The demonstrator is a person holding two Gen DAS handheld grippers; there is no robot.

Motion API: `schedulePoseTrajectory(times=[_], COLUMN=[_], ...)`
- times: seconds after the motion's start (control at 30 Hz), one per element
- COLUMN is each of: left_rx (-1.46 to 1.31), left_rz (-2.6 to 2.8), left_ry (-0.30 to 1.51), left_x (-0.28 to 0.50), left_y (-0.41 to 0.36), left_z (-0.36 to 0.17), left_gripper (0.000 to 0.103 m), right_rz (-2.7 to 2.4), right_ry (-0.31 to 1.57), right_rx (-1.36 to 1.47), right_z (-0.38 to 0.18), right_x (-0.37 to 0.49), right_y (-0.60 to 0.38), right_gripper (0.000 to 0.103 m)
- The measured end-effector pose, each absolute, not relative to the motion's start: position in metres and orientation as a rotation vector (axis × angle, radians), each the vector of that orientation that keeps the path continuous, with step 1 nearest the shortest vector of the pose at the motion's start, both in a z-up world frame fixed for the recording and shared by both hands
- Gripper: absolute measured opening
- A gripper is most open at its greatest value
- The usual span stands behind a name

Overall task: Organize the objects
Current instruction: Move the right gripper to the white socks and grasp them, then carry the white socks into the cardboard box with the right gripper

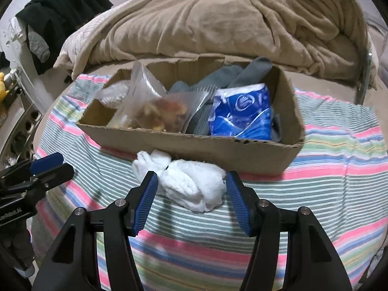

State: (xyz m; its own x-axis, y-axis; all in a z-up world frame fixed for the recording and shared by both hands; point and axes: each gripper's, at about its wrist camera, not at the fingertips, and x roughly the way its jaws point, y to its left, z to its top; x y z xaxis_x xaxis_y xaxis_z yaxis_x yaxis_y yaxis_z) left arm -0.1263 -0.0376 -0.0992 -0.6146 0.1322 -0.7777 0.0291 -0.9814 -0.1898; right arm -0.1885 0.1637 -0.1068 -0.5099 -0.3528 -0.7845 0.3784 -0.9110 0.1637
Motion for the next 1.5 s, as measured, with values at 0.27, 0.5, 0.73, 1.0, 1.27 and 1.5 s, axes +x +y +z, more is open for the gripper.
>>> schedulePoseTrajectory(times=[0.27, 0.5, 0.73, 1.0, 1.27, 1.5], left_rx=[-1.379, -1.353, -1.319, -1.285, -1.239, -1.228], left_rz=[2.735, 2.746, 2.756, 2.774, 2.792, 2.789], left_ry=[-0.285, -0.281, -0.273, -0.257, -0.242, -0.243], left_x=[-0.129, -0.126, -0.124, -0.129, -0.143, -0.154], left_y=[-0.034, -0.034, -0.03, -0.024, -0.023, -0.021], left_z=[-0.109, -0.101, -0.09, -0.079, -0.067, -0.067], left_gripper=[0.055, 0.055, 0.055, 0.055, 0.055, 0.055], right_rz=[-2.342, -2.336, -2.352, -2.409, -2.446, -2.446], right_ry=[0.019, 0.012, 0.011, -0.003, -0.021, -0.031], right_rx=[1.267, 1.232, 1.169, 1.086, 1.055, 1.036], right_z=[-0.117, -0.105, -0.081, -0.049, -0.038, -0.033], right_x=[-0.193, -0.182, -0.164, -0.162, -0.177, -0.188], right_y=[0.157, 0.16, 0.166, 0.183, 0.192, 0.193], right_gripper=[0.045, 0.03, 0.029, 0.029, 0.029, 0.028])
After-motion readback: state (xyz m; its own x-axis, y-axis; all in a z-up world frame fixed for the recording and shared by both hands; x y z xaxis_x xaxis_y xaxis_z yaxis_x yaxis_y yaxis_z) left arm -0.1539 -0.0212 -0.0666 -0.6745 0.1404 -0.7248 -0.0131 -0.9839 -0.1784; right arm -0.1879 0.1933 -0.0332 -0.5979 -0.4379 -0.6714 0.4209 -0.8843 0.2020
